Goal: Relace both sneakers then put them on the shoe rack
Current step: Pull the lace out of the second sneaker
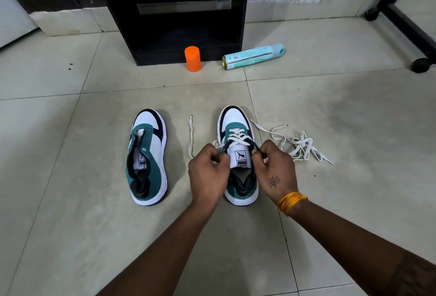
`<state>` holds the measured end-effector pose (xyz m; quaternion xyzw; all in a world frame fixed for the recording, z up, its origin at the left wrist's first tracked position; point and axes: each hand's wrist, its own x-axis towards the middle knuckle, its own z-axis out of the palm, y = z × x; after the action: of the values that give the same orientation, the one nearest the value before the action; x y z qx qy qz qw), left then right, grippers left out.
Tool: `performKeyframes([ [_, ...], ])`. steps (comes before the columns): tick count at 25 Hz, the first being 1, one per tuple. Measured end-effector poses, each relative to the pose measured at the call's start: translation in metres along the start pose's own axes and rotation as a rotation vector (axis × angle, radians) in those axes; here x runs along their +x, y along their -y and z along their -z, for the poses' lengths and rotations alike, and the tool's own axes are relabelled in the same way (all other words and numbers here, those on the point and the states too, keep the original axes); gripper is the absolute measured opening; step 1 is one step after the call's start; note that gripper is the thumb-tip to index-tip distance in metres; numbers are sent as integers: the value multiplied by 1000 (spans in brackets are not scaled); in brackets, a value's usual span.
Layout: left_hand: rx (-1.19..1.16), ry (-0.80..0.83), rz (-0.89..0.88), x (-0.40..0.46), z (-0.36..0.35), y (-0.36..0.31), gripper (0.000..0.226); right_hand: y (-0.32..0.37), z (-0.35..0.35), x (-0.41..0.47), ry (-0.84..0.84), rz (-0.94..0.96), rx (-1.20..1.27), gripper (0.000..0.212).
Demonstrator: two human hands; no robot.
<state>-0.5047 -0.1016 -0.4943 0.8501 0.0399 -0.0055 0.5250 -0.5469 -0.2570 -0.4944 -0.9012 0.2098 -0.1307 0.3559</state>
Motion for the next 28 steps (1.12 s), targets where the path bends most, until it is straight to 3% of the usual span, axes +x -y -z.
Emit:
performKeyframes([
  [4,223,-62,-352,0,3,-17,20,-1,-3,-8,-18,116,-127,26],
  [6,319,22,-519,13,5,-21,15,-1,-5,-12,-30,141,-131,25],
  [9,595,244,-676,32,7,-23,39,-4,-5,-13,-32,190,-155,23],
  [13,700,297,-794,48,6,-26,16,-4,-4,-13,-27,198,-164,22],
  [15,545,217,-699,54,4,-20,12,-3,-6,-13,-19,195,-176,23],
  [18,226,68,-167,64,5,-7,12,-1,-6,-12,-14,184,-173,23],
  [20,239,72,-109,63,8,4,12,0,-6,-12,-5,198,-186,22],
  [23,247,48,-357,53,17,0,32,1,-6,-12,10,216,-197,21],
  [26,562,233,-772,44,18,-15,65,1,-7,-12,16,211,-228,19],
  [28,724,322,-911,47,14,-22,62,1,-8,-12,22,215,-242,18],
])
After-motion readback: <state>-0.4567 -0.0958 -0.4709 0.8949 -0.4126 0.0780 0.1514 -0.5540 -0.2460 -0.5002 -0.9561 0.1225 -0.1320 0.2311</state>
